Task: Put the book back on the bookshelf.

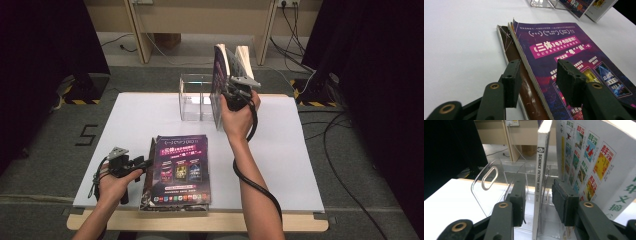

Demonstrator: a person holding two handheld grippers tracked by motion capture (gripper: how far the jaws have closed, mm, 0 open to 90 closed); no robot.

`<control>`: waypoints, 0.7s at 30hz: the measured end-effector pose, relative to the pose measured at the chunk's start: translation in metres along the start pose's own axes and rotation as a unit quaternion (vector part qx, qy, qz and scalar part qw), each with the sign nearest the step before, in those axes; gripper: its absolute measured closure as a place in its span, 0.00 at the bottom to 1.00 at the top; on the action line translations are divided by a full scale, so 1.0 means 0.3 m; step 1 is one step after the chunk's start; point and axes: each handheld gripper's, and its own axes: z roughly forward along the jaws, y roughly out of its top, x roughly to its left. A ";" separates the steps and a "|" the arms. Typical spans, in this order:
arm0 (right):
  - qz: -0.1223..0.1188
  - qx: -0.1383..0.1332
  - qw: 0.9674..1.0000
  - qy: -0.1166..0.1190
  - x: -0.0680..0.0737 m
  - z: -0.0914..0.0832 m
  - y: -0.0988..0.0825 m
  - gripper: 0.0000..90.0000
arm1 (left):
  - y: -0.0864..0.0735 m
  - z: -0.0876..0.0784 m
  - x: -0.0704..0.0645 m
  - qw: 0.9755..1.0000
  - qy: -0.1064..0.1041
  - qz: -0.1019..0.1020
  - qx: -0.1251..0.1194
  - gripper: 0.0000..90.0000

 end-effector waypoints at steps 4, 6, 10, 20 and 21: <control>0.002 0.003 1.000 0.003 -0.002 -0.011 -0.008 0.70 | -0.002 0.002 -0.003 1.000 -0.002 -0.001 0.001 0.60; -0.001 0.003 1.000 0.004 -0.003 -0.014 -0.013 0.70 | -0.003 0.003 -0.005 1.000 -0.003 0.000 0.002 0.60; 0.003 0.008 1.000 0.007 -0.006 -0.025 -0.024 0.69 | -0.003 0.003 -0.006 1.000 -0.004 0.001 0.002 0.60; 0.011 0.015 1.000 0.013 -0.012 -0.056 -0.061 0.69 | -0.003 0.000 -0.010 1.000 -0.005 -0.001 0.002 0.60; 0.011 0.015 1.000 0.013 -0.012 -0.056 -0.061 0.69 | -0.003 0.000 -0.010 1.000 -0.005 -0.001 0.002 0.60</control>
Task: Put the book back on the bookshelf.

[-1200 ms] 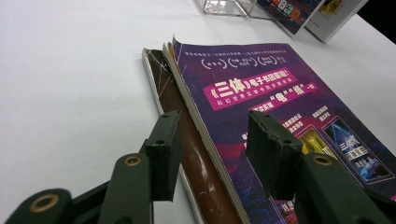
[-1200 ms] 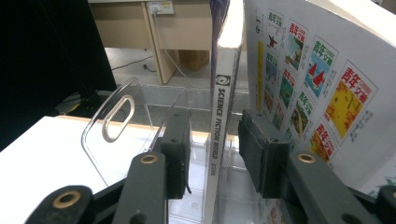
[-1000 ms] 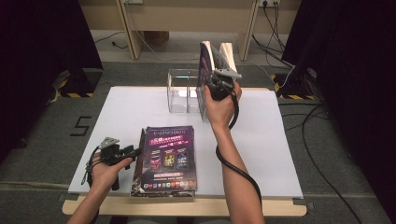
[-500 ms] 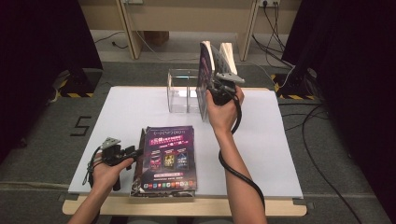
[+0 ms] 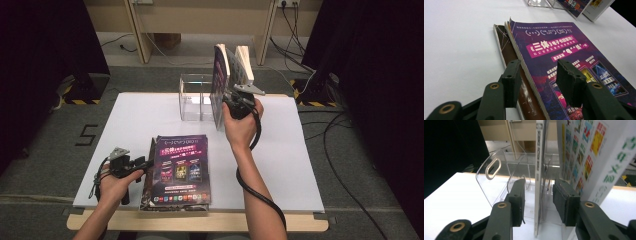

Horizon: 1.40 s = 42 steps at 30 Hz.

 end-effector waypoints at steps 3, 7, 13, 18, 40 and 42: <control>0.006 0.006 1.000 0.005 -0.006 -0.012 -0.017 0.69 | -0.001 0.000 -0.004 1.000 -0.001 -0.001 -0.001 0.59; 0.004 0.010 1.000 0.009 -0.009 -0.028 -0.036 0.68 | -0.001 0.001 -0.011 1.000 -0.004 -0.002 -0.001 0.59; 0.007 0.019 1.000 0.012 -0.023 -0.056 -0.072 0.68 | -0.003 0.005 -0.009 1.000 -0.005 -0.005 0.002 0.59; 0.011 0.031 0.999 0.017 -0.034 -0.061 -0.101 0.68 | -0.007 0.015 -0.007 1.000 -0.003 -0.005 0.004 0.59; 0.022 0.123 0.991 0.050 -0.031 -0.056 -0.369 0.65 | -0.016 0.070 -0.005 0.999 0.015 -0.011 0.026 0.66; 0.022 0.133 0.989 0.054 -0.024 -0.050 -0.392 0.65 | -0.016 0.076 -0.006 0.999 0.014 -0.013 0.029 0.66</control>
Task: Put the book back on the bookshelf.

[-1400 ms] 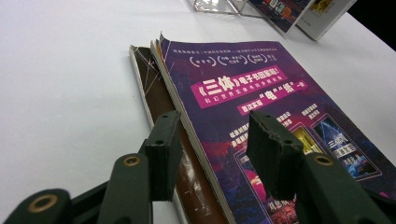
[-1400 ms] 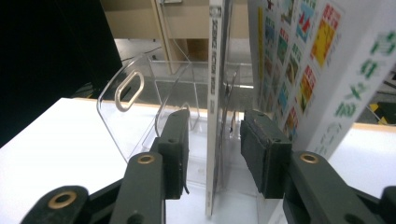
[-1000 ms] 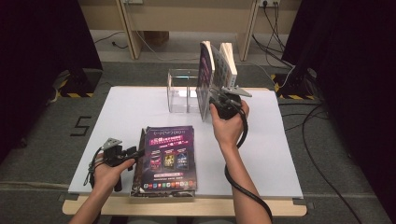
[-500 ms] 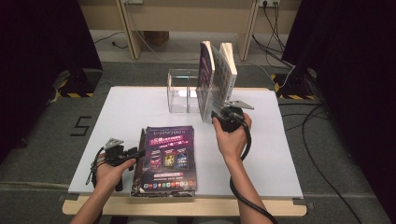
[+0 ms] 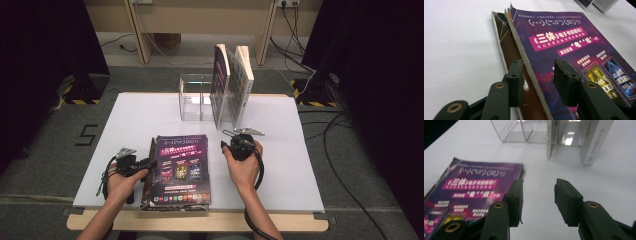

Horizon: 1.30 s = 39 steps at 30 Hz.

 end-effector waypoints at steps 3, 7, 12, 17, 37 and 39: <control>-0.003 0.015 1.000 0.006 0.011 0.020 -0.030 0.65 | 0.000 0.012 0.000 1.000 0.000 -0.005 0.002 0.66; -0.022 0.029 0.999 0.013 0.042 0.046 -0.056 0.64 | -0.008 0.028 -0.002 1.000 -0.005 -0.016 0.010 0.67; -0.030 0.040 0.998 0.024 0.065 0.067 -0.062 0.64 | -0.014 0.040 -0.006 0.999 -0.016 -0.038 0.016 0.68; -0.033 0.066 0.997 0.034 0.099 0.109 -0.078 0.63 | -0.006 0.039 -0.002 0.998 -0.020 -0.064 0.021 0.68; -0.043 0.103 0.993 0.043 0.135 0.154 -0.100 0.64 | -0.004 0.059 -0.028 0.998 -0.009 -0.056 0.006 0.70; -0.042 0.105 0.993 0.045 0.137 0.153 -0.100 0.65 | -0.002 0.062 -0.031 0.998 -0.011 -0.061 0.005 0.71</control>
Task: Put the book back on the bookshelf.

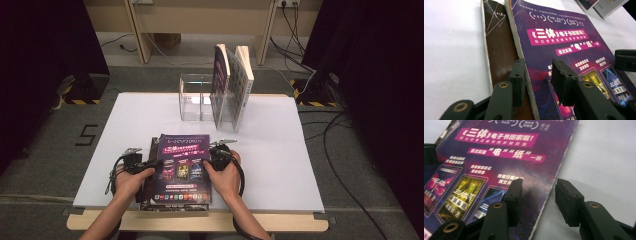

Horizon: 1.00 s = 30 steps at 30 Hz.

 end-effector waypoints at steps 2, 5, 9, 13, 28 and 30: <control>-0.004 -0.001 1.000 -0.003 0.004 0.001 -0.001 0.64 | 0.002 0.000 -0.002 1.000 0.002 0.000 0.000 0.72; -0.003 0.002 1.000 -0.002 0.005 -0.001 -0.002 0.64 | -0.002 -0.005 -0.009 1.000 0.003 0.002 0.001 0.73; -0.002 0.003 1.000 -0.008 0.007 -0.007 -0.006 0.63 | -0.011 -0.006 -0.020 1.000 -0.013 -0.013 0.008 0.74; -0.001 0.003 1.000 -0.011 0.000 -0.010 -0.008 0.63 | -0.005 -0.001 -0.032 1.000 -0.014 -0.006 0.006 0.77; 0.001 0.005 1.000 -0.007 -0.011 -0.022 0.003 0.63 | -0.014 -0.010 -0.037 0.999 -0.030 0.021 0.003 0.92; 0.003 0.003 1.000 -0.006 -0.016 -0.027 0.007 0.63 | -0.014 -0.010 -0.037 0.999 -0.032 0.022 0.004 0.93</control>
